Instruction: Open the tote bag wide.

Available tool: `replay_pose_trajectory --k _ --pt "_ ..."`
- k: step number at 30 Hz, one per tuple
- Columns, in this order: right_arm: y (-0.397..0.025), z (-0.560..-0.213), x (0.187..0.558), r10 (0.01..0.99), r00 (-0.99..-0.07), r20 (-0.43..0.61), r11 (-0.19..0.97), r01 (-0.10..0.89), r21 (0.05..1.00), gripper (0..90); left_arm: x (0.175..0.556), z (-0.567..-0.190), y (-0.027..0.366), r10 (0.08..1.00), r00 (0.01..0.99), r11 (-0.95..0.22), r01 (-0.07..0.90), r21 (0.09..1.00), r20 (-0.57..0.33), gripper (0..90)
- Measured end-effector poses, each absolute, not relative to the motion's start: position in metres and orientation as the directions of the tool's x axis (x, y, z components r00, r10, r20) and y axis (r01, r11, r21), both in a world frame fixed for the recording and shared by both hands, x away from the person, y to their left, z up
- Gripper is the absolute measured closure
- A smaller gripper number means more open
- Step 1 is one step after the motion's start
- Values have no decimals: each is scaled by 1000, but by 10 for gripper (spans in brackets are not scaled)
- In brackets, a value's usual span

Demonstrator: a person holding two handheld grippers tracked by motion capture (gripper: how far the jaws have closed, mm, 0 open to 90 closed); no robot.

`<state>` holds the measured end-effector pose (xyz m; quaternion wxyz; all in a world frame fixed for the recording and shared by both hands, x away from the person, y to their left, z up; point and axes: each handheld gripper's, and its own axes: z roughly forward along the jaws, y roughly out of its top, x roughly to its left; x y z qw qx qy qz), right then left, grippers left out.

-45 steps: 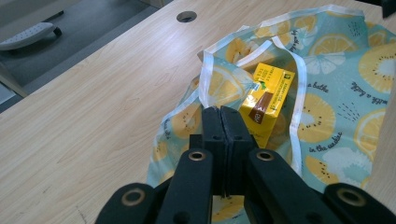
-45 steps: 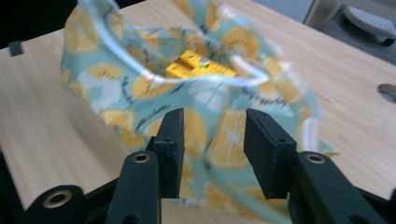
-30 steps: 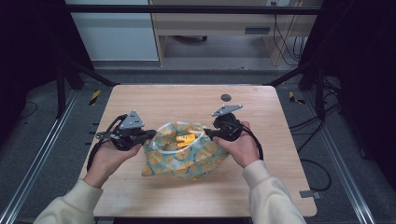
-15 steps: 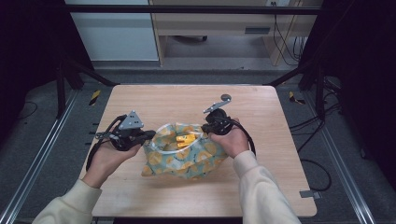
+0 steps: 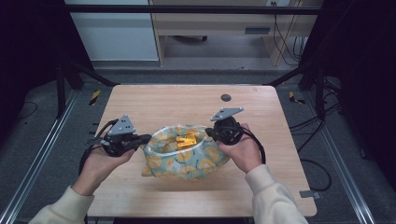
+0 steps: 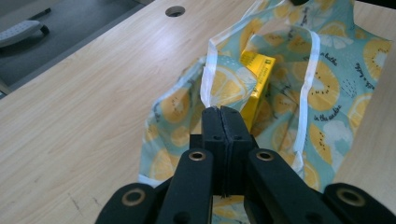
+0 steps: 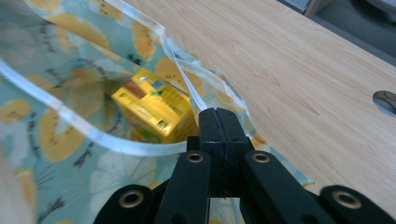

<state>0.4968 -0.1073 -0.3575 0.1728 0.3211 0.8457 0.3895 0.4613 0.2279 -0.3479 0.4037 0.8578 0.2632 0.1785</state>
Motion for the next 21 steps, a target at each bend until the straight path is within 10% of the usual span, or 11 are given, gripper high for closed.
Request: replay_pose_trajectory --k 21 --pt "-129 -395 419 636 -771 -34 509 386 769 900 437 -395 218 527 846 -605 312 733 75 897"
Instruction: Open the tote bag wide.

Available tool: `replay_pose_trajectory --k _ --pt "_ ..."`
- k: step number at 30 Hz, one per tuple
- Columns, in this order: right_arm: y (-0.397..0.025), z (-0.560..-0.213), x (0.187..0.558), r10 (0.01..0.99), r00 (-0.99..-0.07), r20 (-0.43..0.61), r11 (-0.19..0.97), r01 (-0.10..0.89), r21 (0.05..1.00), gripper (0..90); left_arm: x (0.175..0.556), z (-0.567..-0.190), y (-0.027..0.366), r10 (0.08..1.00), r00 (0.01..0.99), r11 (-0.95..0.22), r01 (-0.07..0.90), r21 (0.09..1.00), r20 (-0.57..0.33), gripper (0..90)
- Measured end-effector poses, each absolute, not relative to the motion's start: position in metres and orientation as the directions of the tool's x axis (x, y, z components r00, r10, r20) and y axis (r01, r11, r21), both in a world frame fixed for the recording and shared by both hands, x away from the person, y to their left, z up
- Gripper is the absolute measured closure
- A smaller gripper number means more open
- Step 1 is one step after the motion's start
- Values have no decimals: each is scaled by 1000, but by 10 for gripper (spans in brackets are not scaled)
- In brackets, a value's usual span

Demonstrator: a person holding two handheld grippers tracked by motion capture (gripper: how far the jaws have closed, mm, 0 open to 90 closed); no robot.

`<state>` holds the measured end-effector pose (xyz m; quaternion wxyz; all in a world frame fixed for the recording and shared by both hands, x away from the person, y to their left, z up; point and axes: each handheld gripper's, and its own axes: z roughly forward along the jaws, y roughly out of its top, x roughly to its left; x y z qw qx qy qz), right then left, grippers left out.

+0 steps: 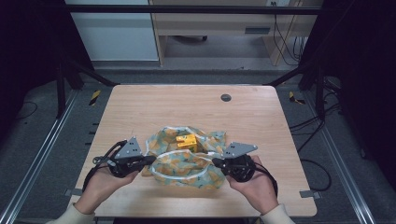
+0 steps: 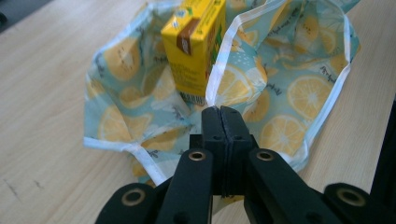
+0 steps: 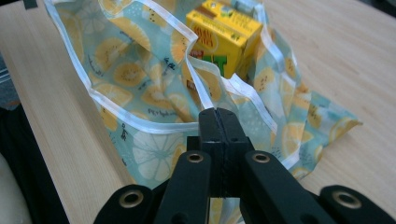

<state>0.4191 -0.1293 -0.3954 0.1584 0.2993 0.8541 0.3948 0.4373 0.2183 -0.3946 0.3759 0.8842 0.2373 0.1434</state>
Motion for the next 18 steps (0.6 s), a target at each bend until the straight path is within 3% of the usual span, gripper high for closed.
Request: replay_pose_trajectory --k 18 --pt "-128 -435 416 631 -776 4 545 447 710 900 443 -435 223 533 846 -635 380 673 25 895"
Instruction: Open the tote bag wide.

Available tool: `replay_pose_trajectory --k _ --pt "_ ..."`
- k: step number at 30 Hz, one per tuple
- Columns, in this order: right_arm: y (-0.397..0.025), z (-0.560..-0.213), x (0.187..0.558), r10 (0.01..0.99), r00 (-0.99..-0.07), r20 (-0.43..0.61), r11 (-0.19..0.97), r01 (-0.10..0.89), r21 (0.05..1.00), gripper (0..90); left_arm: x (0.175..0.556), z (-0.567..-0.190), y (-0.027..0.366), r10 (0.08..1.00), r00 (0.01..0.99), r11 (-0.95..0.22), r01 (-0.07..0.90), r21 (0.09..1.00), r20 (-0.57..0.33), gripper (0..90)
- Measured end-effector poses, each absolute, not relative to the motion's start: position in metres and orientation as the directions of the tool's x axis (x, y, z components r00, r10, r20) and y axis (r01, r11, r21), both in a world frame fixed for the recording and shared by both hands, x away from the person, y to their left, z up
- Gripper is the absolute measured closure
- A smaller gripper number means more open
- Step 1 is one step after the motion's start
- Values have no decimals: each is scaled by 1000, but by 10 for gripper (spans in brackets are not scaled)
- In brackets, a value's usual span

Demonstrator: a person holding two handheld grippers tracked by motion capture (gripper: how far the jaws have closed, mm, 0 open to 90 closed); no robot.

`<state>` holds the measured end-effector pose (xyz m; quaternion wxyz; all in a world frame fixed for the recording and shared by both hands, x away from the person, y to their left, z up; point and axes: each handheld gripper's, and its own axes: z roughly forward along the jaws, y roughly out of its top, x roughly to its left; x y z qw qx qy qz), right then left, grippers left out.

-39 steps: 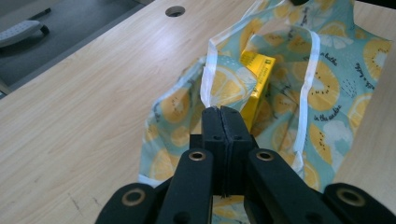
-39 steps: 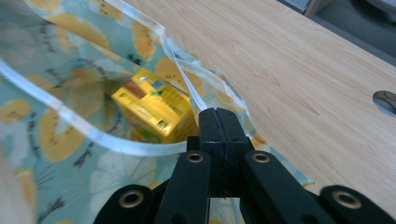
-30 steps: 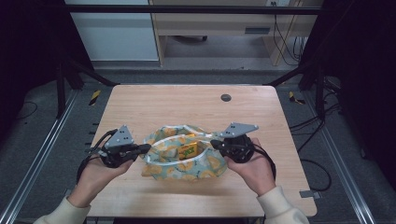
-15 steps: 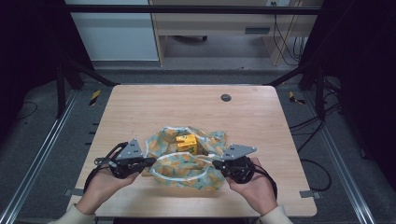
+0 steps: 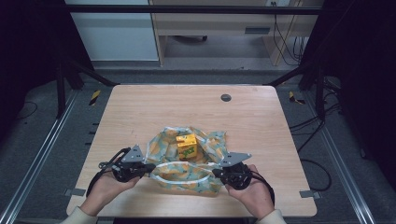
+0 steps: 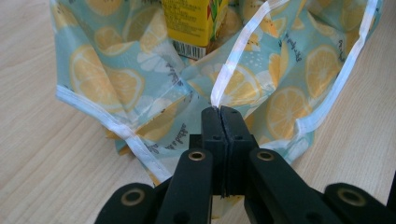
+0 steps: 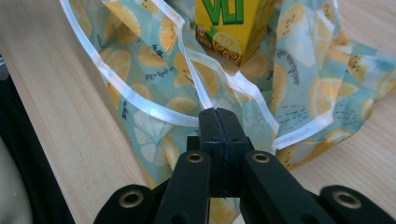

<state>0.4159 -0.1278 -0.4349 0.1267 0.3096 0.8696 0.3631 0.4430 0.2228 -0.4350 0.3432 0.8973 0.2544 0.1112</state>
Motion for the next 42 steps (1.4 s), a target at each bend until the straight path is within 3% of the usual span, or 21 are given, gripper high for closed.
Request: replay_pose_trajectory --k 19,26,31,35,42 --pt "-117 -459 411 602 -798 18 594 463 658 900 439 -459 220 525 851 -666 399 630 16 857" --pt "-117 -440 411 610 -792 -13 579 435 690 646 433 -437 217 538 840 -637 351 686 70 590" --pt "-123 -418 421 640 -768 -33 546 424 722 537 427 -419 214 534 840 -622 312 718 97 520" --pt "-123 -408 436 657 -752 -52 540 421 729 513 422 -407 203 506 855 -624 273 732 112 470" --pt "-106 -416 476 688 -722 -73 539 441 718 467 421 -427 194 505 854 -648 281 708 124 274"
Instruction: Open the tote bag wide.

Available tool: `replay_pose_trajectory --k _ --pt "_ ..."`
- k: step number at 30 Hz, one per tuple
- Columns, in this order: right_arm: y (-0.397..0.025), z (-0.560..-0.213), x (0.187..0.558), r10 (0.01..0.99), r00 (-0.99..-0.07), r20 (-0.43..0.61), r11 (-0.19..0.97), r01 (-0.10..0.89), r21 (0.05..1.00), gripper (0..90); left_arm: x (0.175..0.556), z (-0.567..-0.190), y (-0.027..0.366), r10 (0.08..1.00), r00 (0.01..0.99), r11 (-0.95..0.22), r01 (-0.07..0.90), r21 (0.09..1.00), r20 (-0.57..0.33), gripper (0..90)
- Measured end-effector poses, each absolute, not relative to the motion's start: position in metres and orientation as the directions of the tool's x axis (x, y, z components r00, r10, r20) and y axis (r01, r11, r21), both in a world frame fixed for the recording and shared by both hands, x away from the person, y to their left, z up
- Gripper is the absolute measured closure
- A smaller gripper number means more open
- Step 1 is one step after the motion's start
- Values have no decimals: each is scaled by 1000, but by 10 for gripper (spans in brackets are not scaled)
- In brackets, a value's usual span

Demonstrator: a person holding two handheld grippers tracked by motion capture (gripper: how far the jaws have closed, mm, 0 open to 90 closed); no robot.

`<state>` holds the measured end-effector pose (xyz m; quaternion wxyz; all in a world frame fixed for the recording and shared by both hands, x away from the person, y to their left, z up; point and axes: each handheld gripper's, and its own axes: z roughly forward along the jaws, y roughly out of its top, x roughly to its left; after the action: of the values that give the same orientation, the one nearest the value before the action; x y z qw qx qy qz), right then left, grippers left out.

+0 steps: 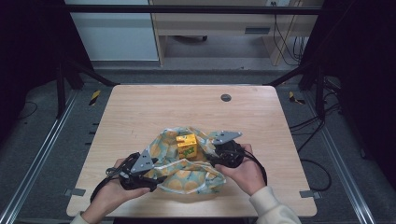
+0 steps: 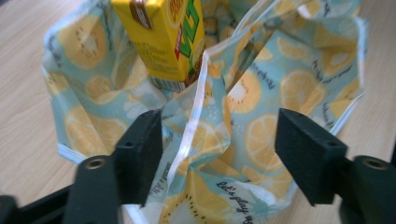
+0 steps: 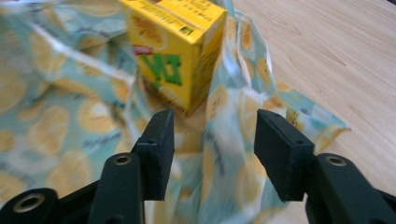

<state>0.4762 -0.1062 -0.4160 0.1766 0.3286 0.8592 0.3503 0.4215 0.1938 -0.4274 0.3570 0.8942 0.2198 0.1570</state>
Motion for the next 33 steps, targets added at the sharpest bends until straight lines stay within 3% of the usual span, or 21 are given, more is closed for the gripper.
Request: replay_pose_trajectory --k 5,10,13,14,16,18,22,25,33 --pt "-91 -430 500 694 -715 -89 567 467 679 454 420 -437 200 500 859 -654 290 699 111 197" --pt "-88 -437 518 717 -692 -84 565 507 651 749 420 -449 204 478 874 -670 302 678 83 192" --pt "-90 -435 527 737 -673 -69 535 518 668 869 420 -457 204 456 887 -699 304 647 76 274" --pt "-91 -434 531 739 -670 -67 529 517 673 884 420 -459 204 451 889 -710 304 635 77 348" --pt "-94 -432 539 747 -662 -56 512 519 685 893 423 -465 202 454 887 -731 316 605 85 457" --pt "-97 -432 548 754 -655 -43 494 522 696 896 426 -471 201 458 884 -742 325 587 90 627" --pt "-105 -429 563 781 -625 -10 439 537 721 898 433 -472 199 467 881 -744 344 572 77 810" --pt "-110 -426 571 797 -604 -5 415 542 731 899 433 -470 201 468 881 -743 346 573 74 876" --pt "-123 -437 586 825 -565 5 398 588 704 900 432 -473 210 474 877 -759 359 544 82 889"
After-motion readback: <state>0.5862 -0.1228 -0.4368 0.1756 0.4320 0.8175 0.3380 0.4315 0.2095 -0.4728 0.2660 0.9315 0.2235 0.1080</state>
